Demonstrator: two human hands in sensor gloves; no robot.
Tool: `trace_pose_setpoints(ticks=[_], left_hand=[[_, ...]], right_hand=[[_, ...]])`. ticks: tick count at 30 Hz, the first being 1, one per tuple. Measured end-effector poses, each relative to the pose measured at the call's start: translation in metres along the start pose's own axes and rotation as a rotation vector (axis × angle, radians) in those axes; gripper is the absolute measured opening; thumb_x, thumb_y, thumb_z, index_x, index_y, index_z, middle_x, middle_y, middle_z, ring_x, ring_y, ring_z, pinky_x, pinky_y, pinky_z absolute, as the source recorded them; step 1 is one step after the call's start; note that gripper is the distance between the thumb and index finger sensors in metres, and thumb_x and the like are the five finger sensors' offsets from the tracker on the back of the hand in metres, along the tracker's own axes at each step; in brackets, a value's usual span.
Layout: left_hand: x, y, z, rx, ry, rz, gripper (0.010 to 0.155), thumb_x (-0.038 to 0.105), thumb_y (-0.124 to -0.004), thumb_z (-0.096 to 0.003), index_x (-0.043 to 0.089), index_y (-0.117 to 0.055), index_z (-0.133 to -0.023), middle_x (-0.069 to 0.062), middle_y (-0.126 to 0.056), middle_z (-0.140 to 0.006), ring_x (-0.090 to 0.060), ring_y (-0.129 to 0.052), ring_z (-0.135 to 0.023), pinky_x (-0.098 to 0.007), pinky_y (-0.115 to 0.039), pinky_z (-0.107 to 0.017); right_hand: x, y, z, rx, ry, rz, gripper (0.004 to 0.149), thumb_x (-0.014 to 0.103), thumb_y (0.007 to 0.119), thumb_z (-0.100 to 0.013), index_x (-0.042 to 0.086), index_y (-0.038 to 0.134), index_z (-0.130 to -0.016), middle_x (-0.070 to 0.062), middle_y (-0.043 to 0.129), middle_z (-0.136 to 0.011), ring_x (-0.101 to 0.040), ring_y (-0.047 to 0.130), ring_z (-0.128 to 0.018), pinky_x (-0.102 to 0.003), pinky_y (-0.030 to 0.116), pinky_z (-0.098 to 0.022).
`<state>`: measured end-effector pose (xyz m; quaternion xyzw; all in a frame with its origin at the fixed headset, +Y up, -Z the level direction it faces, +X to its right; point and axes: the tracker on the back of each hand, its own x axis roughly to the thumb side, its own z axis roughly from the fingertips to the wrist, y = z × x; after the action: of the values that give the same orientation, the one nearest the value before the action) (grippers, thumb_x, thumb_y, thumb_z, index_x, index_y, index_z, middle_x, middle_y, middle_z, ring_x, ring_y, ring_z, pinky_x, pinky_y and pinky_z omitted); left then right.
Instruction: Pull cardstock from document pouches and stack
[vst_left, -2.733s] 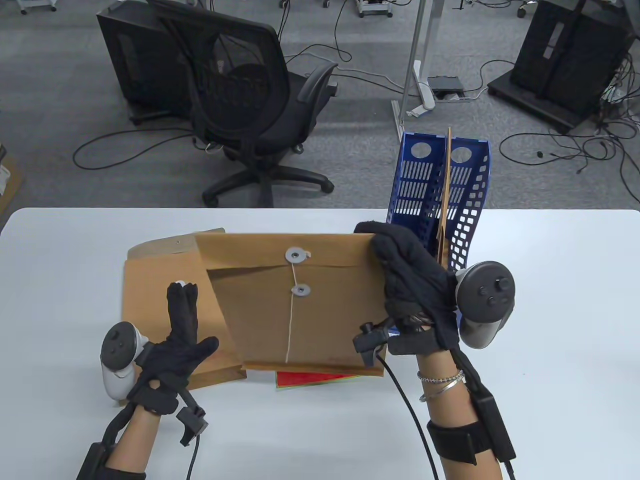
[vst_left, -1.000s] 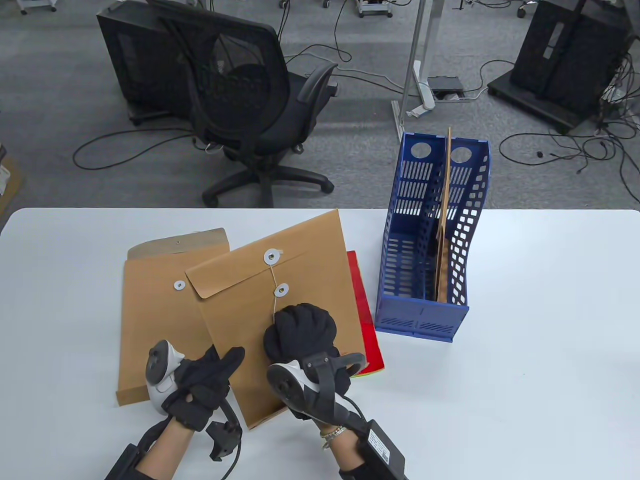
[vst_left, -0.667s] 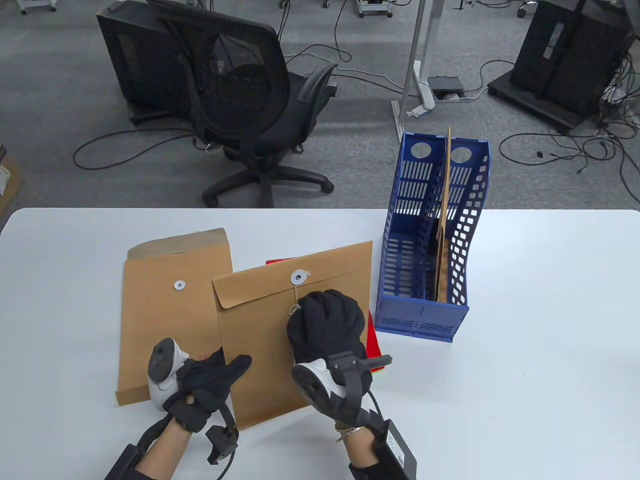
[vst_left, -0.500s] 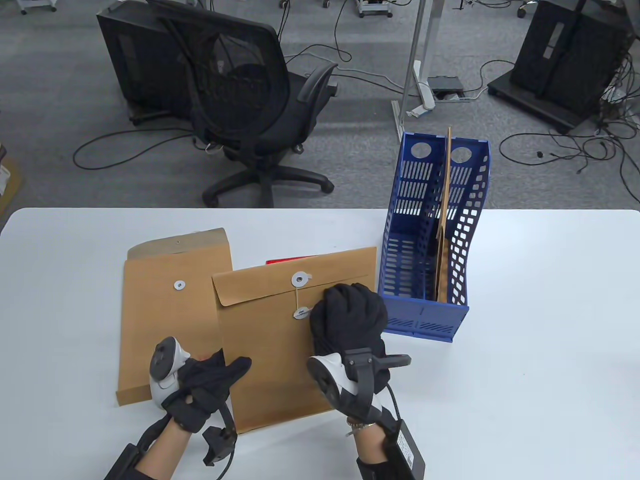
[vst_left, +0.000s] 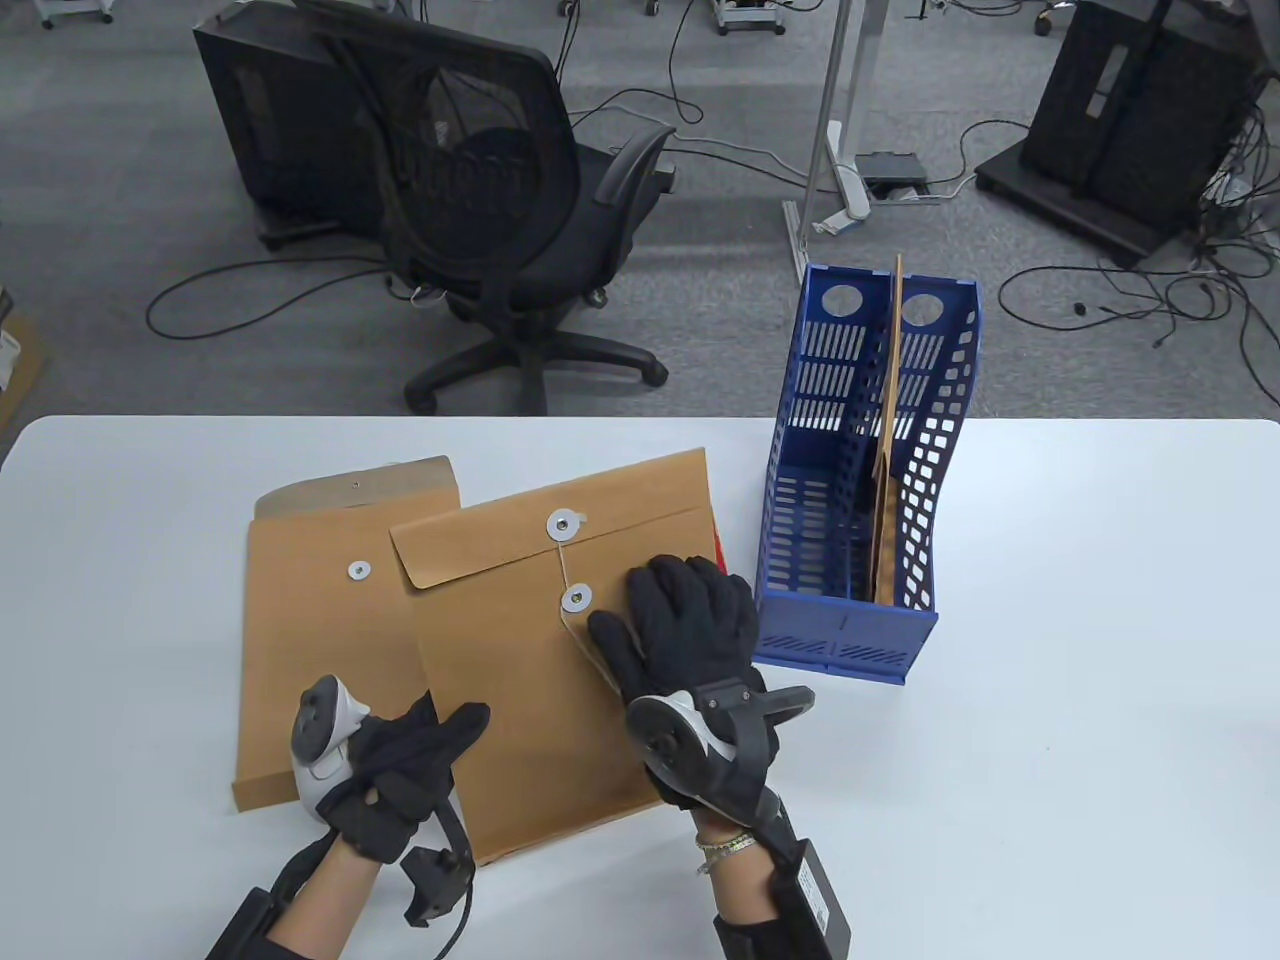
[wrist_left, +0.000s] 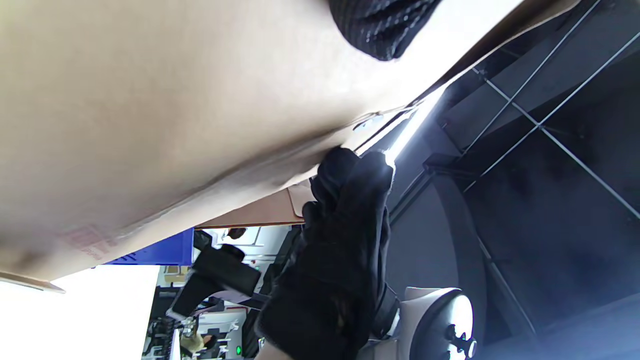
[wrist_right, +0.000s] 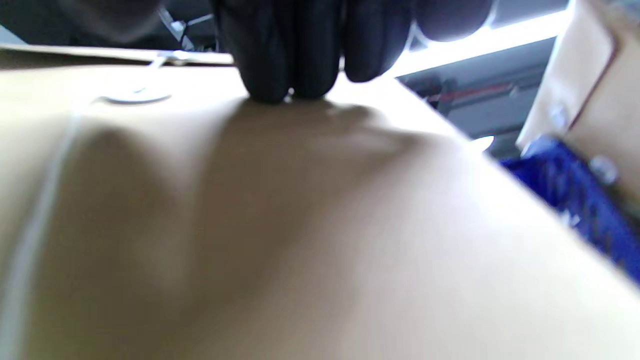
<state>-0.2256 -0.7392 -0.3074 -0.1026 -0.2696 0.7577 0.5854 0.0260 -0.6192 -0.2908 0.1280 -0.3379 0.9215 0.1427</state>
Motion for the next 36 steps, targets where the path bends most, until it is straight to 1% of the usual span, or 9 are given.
trace_pose_setpoints(ticks=[3,6,8,10,15,19,24,30,36], left_hand=[[0.001,-0.004,-0.001,0.001,-0.016,-0.014,0.053,0.036,-0.069,-0.0547,0.038,-0.056,-0.106,-0.008,-0.083,-0.102,-0.028,-0.091,-0.087,-0.045,-0.079,-0.059],[0.001,-0.004,0.0,-0.001,-0.01,-0.061,0.052,0.035,-0.069,-0.0543,0.04,-0.056,-0.105,-0.008,-0.082,-0.103,-0.028,-0.09,-0.088,-0.046,-0.078,-0.059],[0.0,-0.001,0.0,-0.009,-0.025,-0.07,0.052,0.035,-0.07,-0.0537,0.042,-0.058,-0.104,-0.008,-0.081,-0.104,-0.028,-0.089,-0.09,-0.047,-0.077,-0.061],[0.001,0.0,0.0,-0.021,-0.035,-0.061,0.052,0.034,-0.07,-0.0537,0.043,-0.058,-0.103,-0.007,-0.08,-0.105,-0.028,-0.088,-0.091,-0.047,-0.076,-0.062],[0.003,-0.003,-0.001,-0.071,-0.037,-0.102,0.051,0.034,-0.07,-0.0533,0.043,-0.06,-0.103,-0.008,-0.079,-0.105,-0.029,-0.086,-0.092,-0.049,-0.074,-0.063],[0.003,-0.008,-0.003,-0.099,-0.04,-0.12,0.051,0.033,-0.07,-0.0531,0.043,-0.06,-0.102,-0.008,-0.079,-0.105,-0.029,-0.086,-0.092,-0.049,-0.074,-0.063],[0.007,-0.007,-0.003,-0.109,-0.044,-0.15,0.051,0.034,-0.07,-0.0533,0.043,-0.06,-0.103,-0.008,-0.079,-0.106,-0.029,-0.086,-0.093,-0.049,-0.073,-0.064],[0.008,-0.001,0.0,-0.044,-0.036,-0.143,0.052,0.034,-0.07,-0.0537,0.042,-0.059,-0.104,-0.007,-0.077,-0.107,-0.029,-0.083,-0.095,-0.05,-0.071,-0.065],[0.013,-0.007,-0.003,-0.092,-0.049,-0.171,0.052,0.034,-0.071,-0.0533,0.042,-0.06,-0.104,-0.007,-0.079,-0.106,-0.029,-0.085,-0.094,-0.05,-0.072,-0.064]], right_hand=[[0.013,0.01,0.002,0.072,-0.038,0.023,0.074,0.061,0.067,-0.049,0.002,0.081,-0.092,-0.019,0.073,-0.099,-0.048,0.063,-0.091,-0.066,0.051,-0.069],[0.033,0.018,0.005,0.108,-0.072,0.133,0.062,0.05,0.069,-0.052,0.004,0.081,-0.091,-0.018,0.074,-0.098,-0.047,0.066,-0.09,-0.065,0.054,-0.069],[0.042,0.021,0.005,0.133,-0.082,0.073,0.052,0.04,0.072,-0.054,0.004,0.082,-0.089,-0.017,0.076,-0.097,-0.046,0.067,-0.089,-0.064,0.055,-0.069],[0.044,0.022,0.005,0.178,-0.059,0.013,0.05,0.033,0.072,-0.054,0.001,0.078,-0.092,-0.019,0.072,-0.099,-0.047,0.064,-0.09,-0.065,0.052,-0.069],[0.031,0.026,0.004,0.206,0.068,-0.192,0.042,0.027,0.076,-0.051,0.002,0.08,-0.086,-0.019,0.075,-0.093,-0.046,0.067,-0.085,-0.065,0.054,-0.067],[0.025,0.031,0.005,0.179,0.092,-0.216,0.037,0.028,0.077,-0.05,0.006,0.086,-0.078,-0.014,0.082,-0.084,-0.041,0.075,-0.078,-0.063,0.059,-0.065],[0.024,0.025,0.002,0.157,0.054,-0.134,0.044,0.039,0.073,-0.048,0.004,0.086,-0.072,-0.014,0.086,-0.075,-0.039,0.08,-0.071,-0.062,0.065,-0.061],[0.022,0.013,-0.002,0.189,0.087,-0.383,0.044,0.041,0.068,-0.049,0.007,0.084,-0.072,-0.012,0.084,-0.075,-0.037,0.08,-0.07,-0.061,0.065,-0.062],[0.015,-0.011,-0.009,-0.013,0.085,-0.129,0.044,0.044,0.064,-0.051,0.012,0.08,-0.075,-0.008,0.082,-0.077,-0.032,0.08,-0.071,-0.056,0.067,-0.063]])
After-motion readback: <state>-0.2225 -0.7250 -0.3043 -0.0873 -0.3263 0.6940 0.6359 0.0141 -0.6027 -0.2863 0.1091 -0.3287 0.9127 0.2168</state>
